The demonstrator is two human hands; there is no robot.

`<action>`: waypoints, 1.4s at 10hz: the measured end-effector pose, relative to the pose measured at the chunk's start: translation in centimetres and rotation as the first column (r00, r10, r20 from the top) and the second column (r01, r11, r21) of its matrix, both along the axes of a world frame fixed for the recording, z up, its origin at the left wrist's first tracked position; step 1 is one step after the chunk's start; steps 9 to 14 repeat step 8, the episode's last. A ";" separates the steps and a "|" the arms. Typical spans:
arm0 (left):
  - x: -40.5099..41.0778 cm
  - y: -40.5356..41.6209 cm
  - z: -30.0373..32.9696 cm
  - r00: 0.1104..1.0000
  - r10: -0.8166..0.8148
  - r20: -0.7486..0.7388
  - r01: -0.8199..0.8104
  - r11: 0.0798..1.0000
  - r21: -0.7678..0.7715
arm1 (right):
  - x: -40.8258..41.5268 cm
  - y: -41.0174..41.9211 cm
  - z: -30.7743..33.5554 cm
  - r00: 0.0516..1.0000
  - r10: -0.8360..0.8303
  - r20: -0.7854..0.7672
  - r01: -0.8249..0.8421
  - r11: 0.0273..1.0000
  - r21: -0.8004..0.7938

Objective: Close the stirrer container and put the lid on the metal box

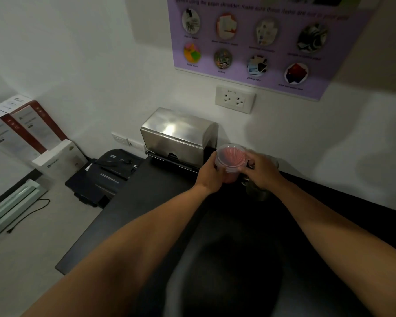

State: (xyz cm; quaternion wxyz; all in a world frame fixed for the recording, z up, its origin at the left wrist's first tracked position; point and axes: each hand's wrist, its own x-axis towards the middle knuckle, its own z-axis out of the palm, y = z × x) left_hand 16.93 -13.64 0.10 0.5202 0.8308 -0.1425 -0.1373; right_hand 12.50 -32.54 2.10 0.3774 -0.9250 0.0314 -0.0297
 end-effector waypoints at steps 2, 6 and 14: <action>1.8 -1.0 0.8 0.999 0.000 0.041 0.001 1.000 -0.028 | 1.7 -0.7 0.2 0.999 -0.045 0.022 0.046 0.998 -0.050; 2.5 -1.5 1.7 0.999 0.003 -0.035 -0.004 0.999 -0.044 | 2.5 -0.6 0.2 0.998 -0.067 0.005 0.067 0.998 -0.015; 1.7 -0.5 1.6 0.992 -0.046 -0.120 0.043 0.999 -0.028 | 1.9 -0.1 0.6 0.985 -0.165 0.053 0.166 0.986 -0.018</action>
